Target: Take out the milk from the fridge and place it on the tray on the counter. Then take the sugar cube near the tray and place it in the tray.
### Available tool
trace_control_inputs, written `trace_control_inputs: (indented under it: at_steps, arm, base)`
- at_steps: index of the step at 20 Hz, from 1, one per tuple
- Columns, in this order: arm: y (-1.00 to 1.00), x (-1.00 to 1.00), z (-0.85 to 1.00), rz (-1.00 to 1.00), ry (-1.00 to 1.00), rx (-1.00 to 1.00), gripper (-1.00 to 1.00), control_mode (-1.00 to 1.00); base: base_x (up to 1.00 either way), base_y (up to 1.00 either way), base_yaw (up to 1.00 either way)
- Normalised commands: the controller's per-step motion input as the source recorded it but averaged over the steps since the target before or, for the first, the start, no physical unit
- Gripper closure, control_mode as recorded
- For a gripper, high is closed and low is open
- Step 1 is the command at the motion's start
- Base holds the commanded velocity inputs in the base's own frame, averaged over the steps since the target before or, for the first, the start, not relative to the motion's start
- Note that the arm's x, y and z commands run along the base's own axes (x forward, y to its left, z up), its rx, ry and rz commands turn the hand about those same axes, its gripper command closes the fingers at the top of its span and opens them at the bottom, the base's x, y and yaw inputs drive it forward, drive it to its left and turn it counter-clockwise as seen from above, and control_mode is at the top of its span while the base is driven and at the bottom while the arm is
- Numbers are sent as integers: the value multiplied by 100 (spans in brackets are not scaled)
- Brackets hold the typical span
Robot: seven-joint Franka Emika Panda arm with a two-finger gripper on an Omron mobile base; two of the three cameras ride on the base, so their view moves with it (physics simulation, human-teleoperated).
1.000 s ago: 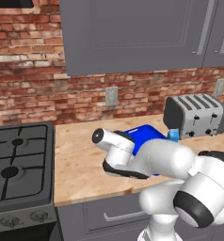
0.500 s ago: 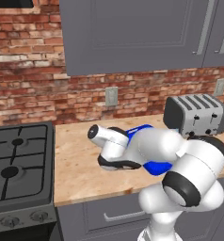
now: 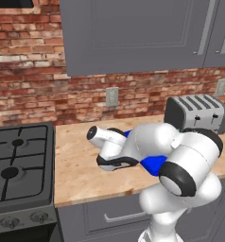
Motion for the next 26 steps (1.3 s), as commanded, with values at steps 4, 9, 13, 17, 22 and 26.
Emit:
trace_control_inputs:
  at_steps: [4,9,13,17,22,26]
  arm:
    - [0,1,-19,0,0,0,-100,-100]
    - [0,3,-30,0,1,0,-100,-100]
    - [0,21,-15,0,0,0,-100,-100]
    - [0,27,-1,0,0,0,-100,-100]
    - [0,36,-2,0,4,0,-100,-100]
    - [0,26,-18,0,6,1,-100,-100]
  base:
    - [0,0,0]
    - [0,0,0]
    - [0,0,0]
    - [0,0,0]
    - [0,0,0]
    - [0,0,0]
